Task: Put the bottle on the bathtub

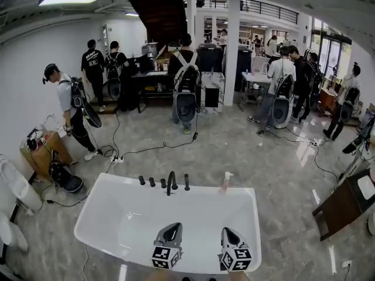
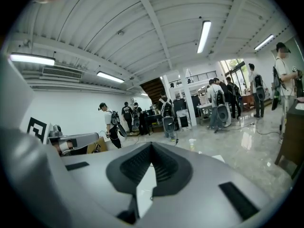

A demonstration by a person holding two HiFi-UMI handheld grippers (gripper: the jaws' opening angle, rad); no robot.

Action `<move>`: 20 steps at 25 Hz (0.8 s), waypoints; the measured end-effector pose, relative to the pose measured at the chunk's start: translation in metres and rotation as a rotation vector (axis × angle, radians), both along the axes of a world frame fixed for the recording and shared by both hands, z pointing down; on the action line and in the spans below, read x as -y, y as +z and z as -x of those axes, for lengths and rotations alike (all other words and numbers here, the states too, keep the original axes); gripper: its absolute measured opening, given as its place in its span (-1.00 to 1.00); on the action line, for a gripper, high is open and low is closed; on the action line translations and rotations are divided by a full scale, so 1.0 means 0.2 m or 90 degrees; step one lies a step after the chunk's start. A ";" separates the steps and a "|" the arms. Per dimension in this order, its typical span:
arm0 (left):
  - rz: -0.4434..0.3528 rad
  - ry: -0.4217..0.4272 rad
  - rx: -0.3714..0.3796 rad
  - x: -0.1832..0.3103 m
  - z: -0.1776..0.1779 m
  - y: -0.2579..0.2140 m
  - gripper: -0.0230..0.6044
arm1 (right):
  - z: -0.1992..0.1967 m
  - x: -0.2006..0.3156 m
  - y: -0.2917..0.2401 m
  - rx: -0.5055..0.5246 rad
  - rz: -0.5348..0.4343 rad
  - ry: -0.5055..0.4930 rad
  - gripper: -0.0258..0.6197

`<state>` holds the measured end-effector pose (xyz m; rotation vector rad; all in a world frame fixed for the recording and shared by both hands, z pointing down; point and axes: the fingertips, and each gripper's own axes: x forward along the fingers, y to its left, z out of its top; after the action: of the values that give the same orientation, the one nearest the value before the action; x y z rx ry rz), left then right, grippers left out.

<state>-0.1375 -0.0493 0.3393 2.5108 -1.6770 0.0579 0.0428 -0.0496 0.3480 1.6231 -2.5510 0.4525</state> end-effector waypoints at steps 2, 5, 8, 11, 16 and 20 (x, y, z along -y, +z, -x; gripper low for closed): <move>-0.004 0.007 0.002 -0.01 -0.01 -0.02 -0.90 | 0.01 -0.01 -0.02 0.002 -0.005 0.002 -0.91; -0.009 0.015 -0.001 -0.02 -0.03 -0.05 -0.90 | 0.03 -0.04 -0.05 0.004 -0.013 0.007 -0.91; -0.018 0.025 -0.008 -0.02 -0.03 -0.08 -0.90 | 0.06 -0.05 -0.09 -0.001 -0.027 0.010 -0.91; -0.031 0.032 -0.008 -0.01 -0.02 -0.11 -0.90 | 0.09 -0.04 -0.12 -0.008 -0.038 0.012 -0.91; -0.036 0.038 -0.012 -0.03 -0.03 -0.11 -0.90 | 0.08 -0.06 -0.13 -0.003 -0.046 0.023 -0.91; -0.038 0.045 -0.017 -0.02 -0.05 -0.14 -0.90 | 0.08 -0.05 -0.16 -0.006 -0.049 0.028 -0.91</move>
<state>-0.1283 -0.0450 0.3113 2.6021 -1.6035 -0.0195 0.0272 -0.0393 0.3155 1.7045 -2.5609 0.3531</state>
